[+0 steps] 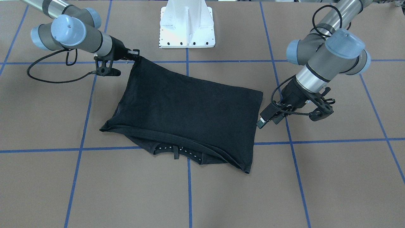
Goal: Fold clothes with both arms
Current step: 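Drag the shirt corner toward the robot with the right gripper, rotating the shirt, then release the shirt with the right gripper while the left gripper grasps the far corner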
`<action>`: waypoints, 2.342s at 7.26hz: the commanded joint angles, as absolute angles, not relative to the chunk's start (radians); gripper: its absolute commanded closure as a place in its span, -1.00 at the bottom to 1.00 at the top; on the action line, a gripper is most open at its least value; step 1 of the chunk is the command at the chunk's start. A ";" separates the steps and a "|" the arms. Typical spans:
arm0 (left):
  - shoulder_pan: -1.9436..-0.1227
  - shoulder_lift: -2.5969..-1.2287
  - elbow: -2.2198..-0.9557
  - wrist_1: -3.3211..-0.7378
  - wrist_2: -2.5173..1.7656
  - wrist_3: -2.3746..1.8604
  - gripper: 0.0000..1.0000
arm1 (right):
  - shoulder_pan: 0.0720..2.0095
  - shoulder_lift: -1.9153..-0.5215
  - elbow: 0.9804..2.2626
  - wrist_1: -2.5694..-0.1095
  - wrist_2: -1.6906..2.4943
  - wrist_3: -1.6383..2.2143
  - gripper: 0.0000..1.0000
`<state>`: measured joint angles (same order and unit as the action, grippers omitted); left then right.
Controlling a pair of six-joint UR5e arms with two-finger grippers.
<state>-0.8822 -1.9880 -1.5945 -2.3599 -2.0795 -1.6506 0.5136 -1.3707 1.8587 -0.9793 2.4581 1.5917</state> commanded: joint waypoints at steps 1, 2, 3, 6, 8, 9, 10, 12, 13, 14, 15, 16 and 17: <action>-0.882 -1.988 -1.597 -2.359 -2.080 -1.649 -1.00 | 0.389 -1.295 1.884 -0.979 2.480 1.691 1.00; -0.882 -1.988 -1.597 -2.361 -2.080 -1.648 -1.00 | 0.341 -1.237 1.884 -0.980 2.476 1.789 1.00; -0.882 -1.988 -1.597 -2.361 -2.082 -1.646 -1.00 | 0.313 -1.215 1.882 -0.980 2.476 1.814 1.00; -0.876 -1.988 -1.597 -2.361 -2.083 -1.646 -1.00 | 0.325 -1.226 1.879 -0.979 2.465 1.813 -1.00; -0.877 -1.988 -1.601 -2.361 -2.091 -1.644 -1.00 | 0.391 -1.227 1.884 -0.979 2.470 1.806 -1.00; -0.879 -1.964 -1.624 -2.359 -2.091 -1.644 -1.00 | 0.443 -1.226 1.887 -0.979 2.462 1.804 -1.00; -0.873 -1.910 -1.676 -2.359 -2.095 -1.644 -1.00 | 0.506 -1.223 1.887 -0.979 2.441 1.802 -1.00; -0.836 -1.838 -1.703 -2.359 -2.100 -1.646 -1.00 | 0.612 -1.226 1.879 -0.977 2.319 1.798 -1.00; -0.804 -1.824 -1.694 -2.358 -2.092 -1.646 -1.00 | 0.635 -1.224 1.878 -0.977 2.246 1.778 -1.00; -0.757 -1.797 -1.689 -2.358 -2.086 -1.647 -1.00 | 0.647 -1.221 1.878 -0.979 2.188 1.741 -1.00; -0.709 -1.777 -1.686 -2.353 -2.038 -1.651 -1.00 | 0.667 -1.218 1.879 -0.977 2.168 1.740 -1.00; -0.678 -1.784 -1.687 -2.286 -2.004 -1.651 -1.00 | 0.690 -1.218 1.879 -0.979 2.168 1.738 -1.00; -0.677 -1.786 -1.690 -2.272 -2.002 -1.651 -1.00 | 0.699 -1.218 1.879 -0.979 2.168 1.736 -1.00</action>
<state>-0.6958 -1.7857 -1.6884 -2.3054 -2.0204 -1.6501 0.6815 -1.2187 1.8789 -0.9783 2.1735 1.7401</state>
